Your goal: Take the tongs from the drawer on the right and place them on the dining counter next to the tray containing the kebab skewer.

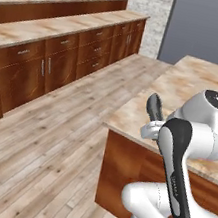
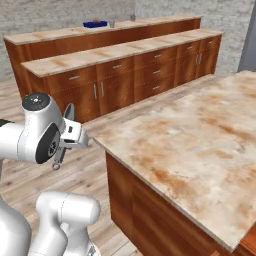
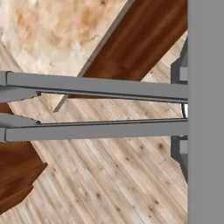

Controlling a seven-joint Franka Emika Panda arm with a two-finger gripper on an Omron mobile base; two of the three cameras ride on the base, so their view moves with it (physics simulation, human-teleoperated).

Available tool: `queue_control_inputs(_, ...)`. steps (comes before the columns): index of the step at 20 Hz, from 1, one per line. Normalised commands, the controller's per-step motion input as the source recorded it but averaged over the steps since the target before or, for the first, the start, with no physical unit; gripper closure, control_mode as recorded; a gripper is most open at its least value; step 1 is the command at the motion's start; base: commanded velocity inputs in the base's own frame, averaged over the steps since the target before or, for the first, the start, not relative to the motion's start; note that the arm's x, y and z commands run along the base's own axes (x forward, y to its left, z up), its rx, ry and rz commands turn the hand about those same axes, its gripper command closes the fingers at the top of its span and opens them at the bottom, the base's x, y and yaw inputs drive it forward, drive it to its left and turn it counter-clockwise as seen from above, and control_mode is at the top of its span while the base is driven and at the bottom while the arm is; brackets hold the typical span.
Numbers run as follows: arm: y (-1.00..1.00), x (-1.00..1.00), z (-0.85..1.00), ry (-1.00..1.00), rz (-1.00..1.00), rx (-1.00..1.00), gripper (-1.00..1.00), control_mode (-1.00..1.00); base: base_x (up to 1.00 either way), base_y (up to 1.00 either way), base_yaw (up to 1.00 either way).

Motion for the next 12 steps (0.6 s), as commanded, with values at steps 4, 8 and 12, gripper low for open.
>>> queue_control_inputs(4, 0.0, 0.0, 0.0, 0.0, 0.0, 0.0, 1.0, 1.0, 0.99, 1.0, -0.06)
queue_control_inputs(8, 0.0, 0.0, 0.0, 0.0, 0.0, 0.0, 1.0, 1.0, 1.0, 1.0, -0.06)
queue_control_inputs(12, 0.0, 0.0, 0.0, 0.0, 0.0, 0.0, 1.0, 1.0, 1.0, 1.0, -0.07)
